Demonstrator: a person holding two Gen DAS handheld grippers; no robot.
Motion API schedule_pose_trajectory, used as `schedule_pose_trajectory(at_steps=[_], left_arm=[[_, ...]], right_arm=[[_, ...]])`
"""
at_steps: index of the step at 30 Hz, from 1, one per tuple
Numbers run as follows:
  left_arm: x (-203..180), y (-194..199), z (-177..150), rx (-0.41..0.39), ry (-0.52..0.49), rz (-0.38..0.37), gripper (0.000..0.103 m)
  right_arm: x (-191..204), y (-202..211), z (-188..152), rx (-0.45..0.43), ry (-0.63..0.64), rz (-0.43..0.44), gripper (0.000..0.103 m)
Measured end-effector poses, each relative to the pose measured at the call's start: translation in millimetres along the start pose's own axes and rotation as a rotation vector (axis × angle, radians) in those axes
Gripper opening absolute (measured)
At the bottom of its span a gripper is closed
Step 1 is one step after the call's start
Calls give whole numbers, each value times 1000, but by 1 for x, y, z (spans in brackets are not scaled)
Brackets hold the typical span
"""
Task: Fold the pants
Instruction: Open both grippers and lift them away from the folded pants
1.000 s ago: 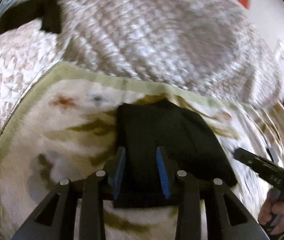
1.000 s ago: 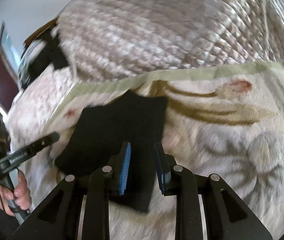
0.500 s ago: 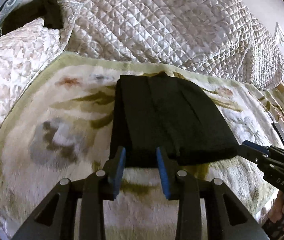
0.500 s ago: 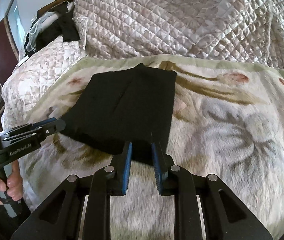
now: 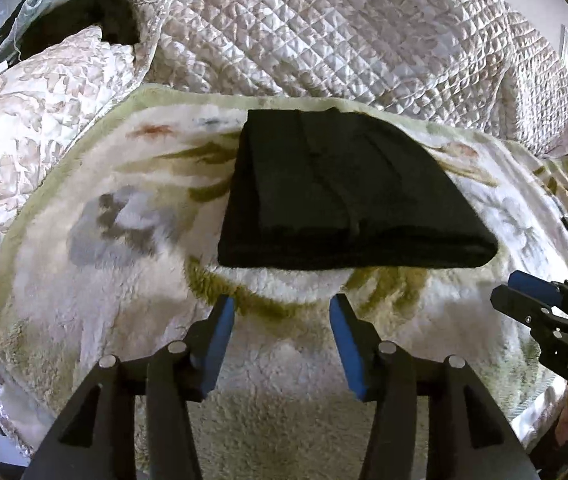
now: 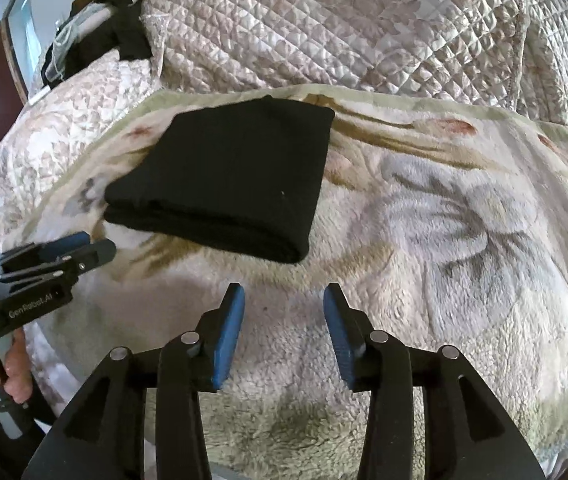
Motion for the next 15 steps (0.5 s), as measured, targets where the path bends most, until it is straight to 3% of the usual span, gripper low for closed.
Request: schedule_pose_trajectory(at_steps=[15], left_arm=[[-6,-9,-3,7,-21,9,70]], right_arm=[[2,-10,0,-18,46,-29,54]])
Point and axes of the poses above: each gripper's, at about its wrist camera, not at the fingertips, and y roughly against the way its jaws point, x to its left, z to its top, the point moved 8 cm from there along -y, roughly the way its jaws point, and after that the axes turned 2 degrees about -y, right-handed, at the moved point
